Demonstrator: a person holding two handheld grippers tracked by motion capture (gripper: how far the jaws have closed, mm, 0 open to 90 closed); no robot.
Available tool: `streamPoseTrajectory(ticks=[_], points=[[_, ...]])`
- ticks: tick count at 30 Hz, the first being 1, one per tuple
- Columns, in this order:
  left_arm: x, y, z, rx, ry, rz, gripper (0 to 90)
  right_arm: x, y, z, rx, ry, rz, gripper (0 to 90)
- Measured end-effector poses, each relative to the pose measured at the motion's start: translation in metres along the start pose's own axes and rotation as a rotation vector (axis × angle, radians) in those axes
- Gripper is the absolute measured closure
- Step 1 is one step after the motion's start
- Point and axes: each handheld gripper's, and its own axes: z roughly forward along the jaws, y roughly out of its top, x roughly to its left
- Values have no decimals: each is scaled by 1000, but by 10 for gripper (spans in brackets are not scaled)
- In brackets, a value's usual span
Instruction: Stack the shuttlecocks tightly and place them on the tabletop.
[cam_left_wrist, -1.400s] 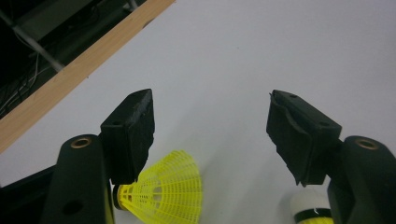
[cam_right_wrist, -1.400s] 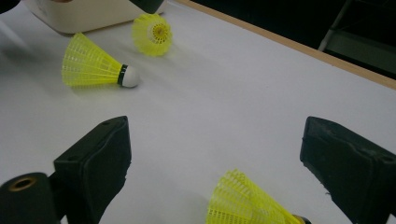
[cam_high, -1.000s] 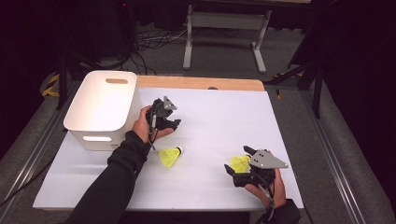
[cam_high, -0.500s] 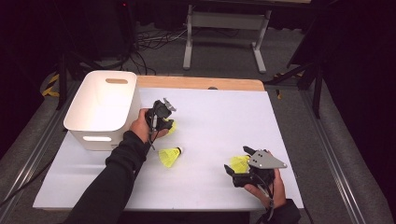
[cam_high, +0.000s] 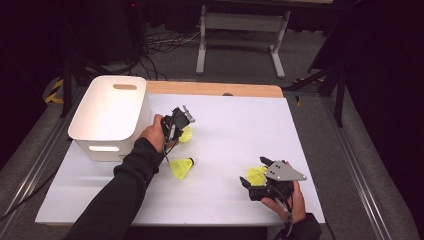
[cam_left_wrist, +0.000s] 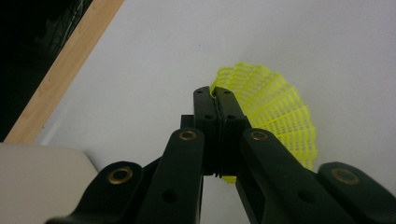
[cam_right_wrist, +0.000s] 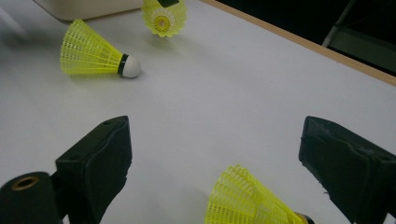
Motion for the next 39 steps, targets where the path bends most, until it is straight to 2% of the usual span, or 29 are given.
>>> streamPoseTrajectory(ticks=[1,2,3,4,5,8,9,12,16,18,23,26,31,39], points=[[0,0,-3,6,-17,8,894,0,0,0,-1,-2,-2,104],[0,0,-3,6,-17,8,894,0,0,0,-1,-2,-2,104],[-1,1,-8,27,-50,25,894,-1,0,-1,-4,-1,-1,105],[-1,1,-8,27,-50,25,894,-1,0,-1,-4,-1,-1,105],[-1,0,-13,52,-84,36,894,-1,0,-1,-5,2,-1,105],[-2,-1,-17,65,-104,48,894,0,0,0,-3,6,1,105],[-3,1,-19,95,-130,70,894,0,0,0,-1,7,2,106],[-8,3,-20,117,-147,88,895,1,0,1,4,13,-5,106],[-15,10,-17,128,-146,113,891,2,0,3,9,19,-7,106],[-16,14,-14,110,-137,110,887,2,-1,3,12,21,-9,107],[-23,24,-2,94,-153,120,872,2,-1,4,11,26,-8,107],[-28,28,5,85,-152,113,854,1,-2,4,12,27,-9,107],[-33,31,16,76,-176,108,852,0,-2,4,9,28,-5,108],[-33,32,18,68,-177,87,833,0,-2,4,8,27,-4,108]])
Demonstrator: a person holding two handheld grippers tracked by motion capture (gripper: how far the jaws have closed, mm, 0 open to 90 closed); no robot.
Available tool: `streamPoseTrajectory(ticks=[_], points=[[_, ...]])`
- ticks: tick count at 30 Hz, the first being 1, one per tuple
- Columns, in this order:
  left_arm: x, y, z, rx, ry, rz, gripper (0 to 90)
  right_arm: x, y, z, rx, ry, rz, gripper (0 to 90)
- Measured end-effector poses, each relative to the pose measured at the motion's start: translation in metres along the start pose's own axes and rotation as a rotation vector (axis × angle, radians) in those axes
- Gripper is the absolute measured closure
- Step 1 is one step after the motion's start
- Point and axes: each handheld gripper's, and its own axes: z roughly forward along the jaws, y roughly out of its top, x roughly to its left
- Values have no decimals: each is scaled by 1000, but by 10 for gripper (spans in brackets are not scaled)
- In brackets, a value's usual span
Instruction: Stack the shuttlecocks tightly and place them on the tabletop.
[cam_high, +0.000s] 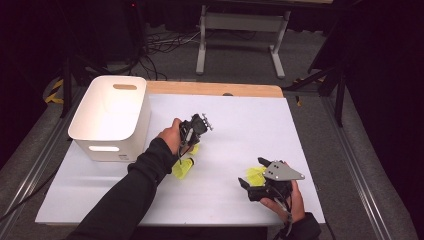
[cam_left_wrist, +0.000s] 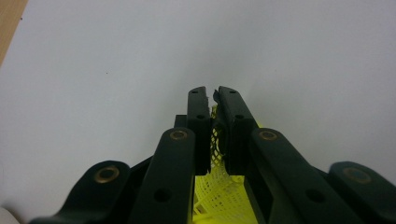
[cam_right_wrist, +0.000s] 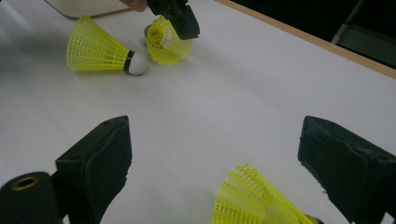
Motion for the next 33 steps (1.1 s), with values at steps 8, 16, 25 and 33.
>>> streamPoseTrajectory(ticks=[8,16,25,33], points=[[2,-1,-1,-16,2,-12,742,1,0,1,3,5,1,107],[5,-4,-9,-55,-12,-20,679,0,0,1,2,9,5,107],[6,-18,-40,-185,0,-24,577,0,0,-1,-9,-4,10,106],[-3,-50,-74,-333,23,-2,499,1,2,-2,-14,-17,5,107]])
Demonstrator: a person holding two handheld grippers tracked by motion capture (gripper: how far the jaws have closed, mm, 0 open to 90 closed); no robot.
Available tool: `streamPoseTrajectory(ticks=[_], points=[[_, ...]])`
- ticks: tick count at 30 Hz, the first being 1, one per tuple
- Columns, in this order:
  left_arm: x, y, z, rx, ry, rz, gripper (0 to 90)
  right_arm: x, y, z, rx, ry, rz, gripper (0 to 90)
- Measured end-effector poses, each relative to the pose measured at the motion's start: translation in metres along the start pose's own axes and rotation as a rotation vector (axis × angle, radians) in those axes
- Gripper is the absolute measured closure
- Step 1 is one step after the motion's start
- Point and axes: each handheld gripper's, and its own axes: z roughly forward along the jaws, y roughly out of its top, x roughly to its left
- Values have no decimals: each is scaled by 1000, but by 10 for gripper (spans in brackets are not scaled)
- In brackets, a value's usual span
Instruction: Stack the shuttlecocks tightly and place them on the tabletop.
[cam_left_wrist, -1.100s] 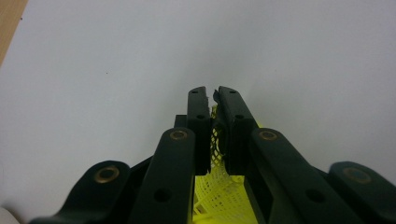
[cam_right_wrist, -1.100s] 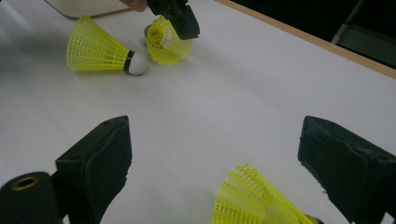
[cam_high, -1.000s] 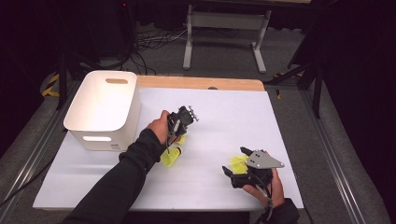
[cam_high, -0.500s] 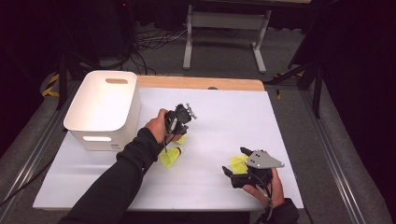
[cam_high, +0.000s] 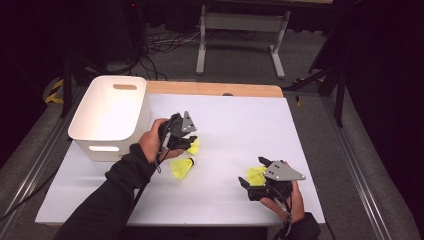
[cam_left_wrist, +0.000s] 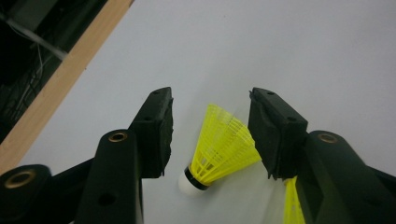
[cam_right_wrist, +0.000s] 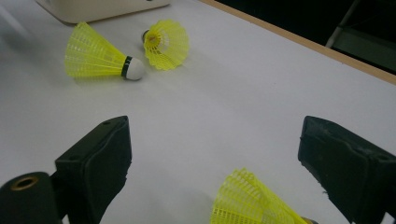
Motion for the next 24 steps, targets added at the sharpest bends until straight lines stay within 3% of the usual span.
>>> streamPoseTrajectory(ticks=[1,9,15,20,24], points=[[0,0,0,0,0,0,492,0,0,0,0,0,0,107],[-14,-28,-40,-146,2,34,377,4,2,1,-3,-6,-9,107],[-20,-45,-55,-218,-22,33,297,6,3,1,-9,-6,-8,107],[-29,-72,-69,-280,-23,46,227,10,4,2,-13,-6,-9,106],[-30,-94,-78,-325,-39,15,188,12,6,4,-13,-3,-14,108]])
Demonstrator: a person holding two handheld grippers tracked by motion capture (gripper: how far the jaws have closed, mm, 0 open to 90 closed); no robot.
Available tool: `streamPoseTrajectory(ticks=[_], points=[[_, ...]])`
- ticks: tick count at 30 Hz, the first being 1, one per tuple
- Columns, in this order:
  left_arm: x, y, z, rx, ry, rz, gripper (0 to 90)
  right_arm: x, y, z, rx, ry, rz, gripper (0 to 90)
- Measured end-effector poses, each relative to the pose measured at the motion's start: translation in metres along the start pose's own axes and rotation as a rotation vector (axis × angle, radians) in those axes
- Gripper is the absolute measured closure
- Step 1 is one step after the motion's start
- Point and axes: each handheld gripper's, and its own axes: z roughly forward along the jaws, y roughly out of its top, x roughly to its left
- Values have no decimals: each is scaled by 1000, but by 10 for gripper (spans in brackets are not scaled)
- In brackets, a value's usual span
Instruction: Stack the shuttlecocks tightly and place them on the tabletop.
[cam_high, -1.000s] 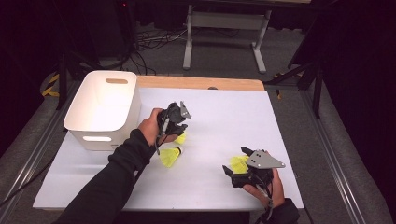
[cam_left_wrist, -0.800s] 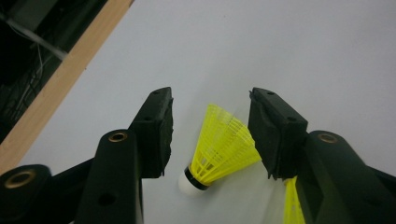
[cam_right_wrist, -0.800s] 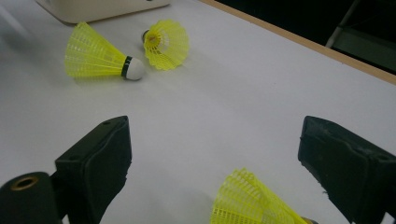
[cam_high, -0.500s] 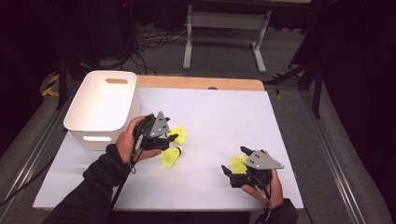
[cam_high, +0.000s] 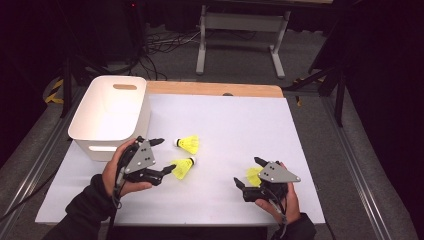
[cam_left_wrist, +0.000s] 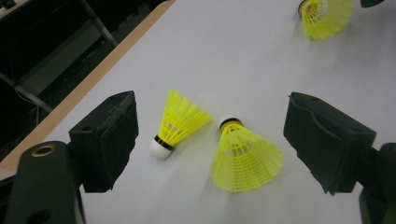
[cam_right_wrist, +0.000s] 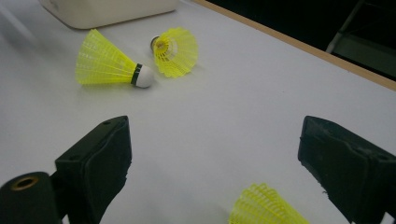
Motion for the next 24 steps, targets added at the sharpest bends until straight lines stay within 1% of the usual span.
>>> streamPoseTrajectory(ticks=[2,3,6,8,9,10,12,16,17,19,20,21,22,24], points=[[0,-10,-7,-13,0,-23,177,3,1,1,-14,25,4,116],[1,-17,-11,-24,3,-43,170,3,1,2,-20,34,13,117],[2,-29,-21,-30,13,-48,168,7,4,6,-22,22,7,118],[3,-38,-28,-25,14,-52,171,9,5,9,-17,8,2,118],[3,-41,-30,-19,15,-57,176,11,6,11,-20,18,2,119],[2,-46,-33,-23,25,-52,175,12,6,12,-19,23,0,120],[2,-55,-38,-24,25,-57,176,16,7,16,-10,21,-10,120],[1,-73,-44,-38,25,-85,176,23,10,23,-6,24,-20,120],[-1,-80,-45,-53,19,-105,175,25,11,25,-6,28,-16,121],[-3,-89,-48,-56,27,-115,176,30,14,30,-4,28,-23,121],[-3,-89,-48,-56,27,-115,171,33,17,32,-7,35,-25,121],[-4,-97,-53,-74,31,-146,170,36,19,35,-6,34,-32,121],[-4,-101,-55,-83,24,-167,168,38,20,37,-7,36,-37,121],[-3,-107,-58,-82,29,-185,148,44,22,43,-4,30,-45,129]])
